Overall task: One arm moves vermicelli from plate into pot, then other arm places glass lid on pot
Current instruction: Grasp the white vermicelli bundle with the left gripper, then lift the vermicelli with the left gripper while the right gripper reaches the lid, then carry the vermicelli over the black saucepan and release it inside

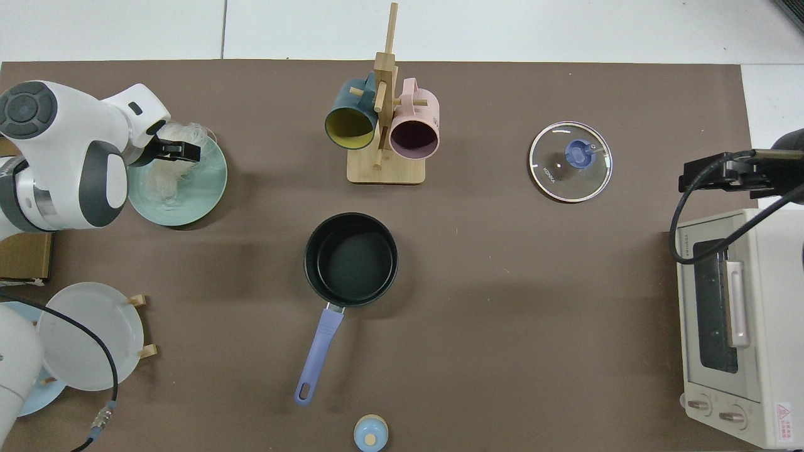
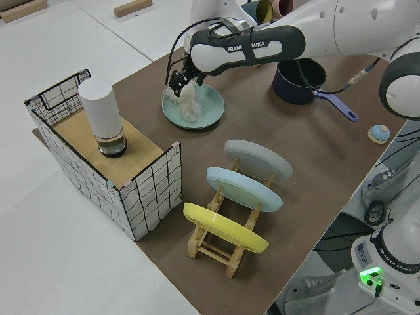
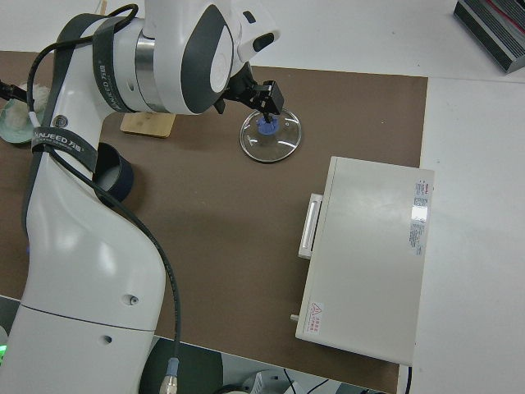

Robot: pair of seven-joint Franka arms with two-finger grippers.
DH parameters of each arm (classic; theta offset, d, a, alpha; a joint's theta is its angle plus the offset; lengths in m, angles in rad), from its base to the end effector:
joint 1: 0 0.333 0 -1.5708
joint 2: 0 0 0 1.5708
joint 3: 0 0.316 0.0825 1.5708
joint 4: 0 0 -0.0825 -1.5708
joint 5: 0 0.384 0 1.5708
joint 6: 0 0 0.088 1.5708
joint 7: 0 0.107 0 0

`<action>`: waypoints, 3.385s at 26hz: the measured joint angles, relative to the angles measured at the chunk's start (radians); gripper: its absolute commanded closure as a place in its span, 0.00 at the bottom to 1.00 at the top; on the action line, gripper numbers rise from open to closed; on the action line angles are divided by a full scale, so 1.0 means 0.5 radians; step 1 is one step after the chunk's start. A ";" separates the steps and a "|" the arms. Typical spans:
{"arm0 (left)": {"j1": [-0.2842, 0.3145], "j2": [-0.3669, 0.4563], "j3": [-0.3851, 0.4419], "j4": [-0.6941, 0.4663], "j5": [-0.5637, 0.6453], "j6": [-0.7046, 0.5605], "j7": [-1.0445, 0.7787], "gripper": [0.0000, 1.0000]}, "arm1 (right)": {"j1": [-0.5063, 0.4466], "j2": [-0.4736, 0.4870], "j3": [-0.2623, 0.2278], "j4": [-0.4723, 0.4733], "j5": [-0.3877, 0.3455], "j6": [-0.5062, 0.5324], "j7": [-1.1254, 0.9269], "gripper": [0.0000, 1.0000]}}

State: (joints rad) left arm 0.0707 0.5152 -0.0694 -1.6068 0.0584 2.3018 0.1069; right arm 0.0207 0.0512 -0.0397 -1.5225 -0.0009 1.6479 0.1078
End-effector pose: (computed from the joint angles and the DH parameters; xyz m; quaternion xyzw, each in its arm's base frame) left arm 0.7035 0.0090 0.3477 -0.9938 0.0640 -0.0900 0.0117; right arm 0.5784 -0.0105 0.6256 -0.9973 0.0632 -0.0371 0.0002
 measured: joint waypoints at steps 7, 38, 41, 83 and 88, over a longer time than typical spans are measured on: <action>-0.002 0.006 -0.005 -0.017 0.018 0.048 -0.001 0.00 | 0.000 0.177 0.000 0.185 0.000 -0.037 0.000 0.01; 0.003 0.145 -0.009 -0.015 0.263 0.247 -0.137 1.00 | 0.096 1.042 0.002 0.502 -0.054 0.577 0.041 0.01; 0.003 0.127 -0.012 0.013 0.335 0.190 -0.141 1.00 | 0.098 1.083 0.002 0.502 -0.056 0.618 0.042 0.01; -0.609 -0.604 -0.459 -0.500 -0.002 -0.380 -1.364 1.00 | 0.113 1.203 0.001 0.250 -0.078 0.988 -0.015 0.98; -0.649 -0.685 -0.453 -0.783 -0.002 -0.088 -1.417 1.00 | 0.113 1.200 0.000 0.252 -0.082 0.993 -0.034 1.00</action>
State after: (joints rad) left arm -0.2536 0.1725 -0.2961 -1.9985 0.0572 2.2581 -0.6017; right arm 0.0771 0.6513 -0.0396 -1.3967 -0.0417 2.1442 0.0907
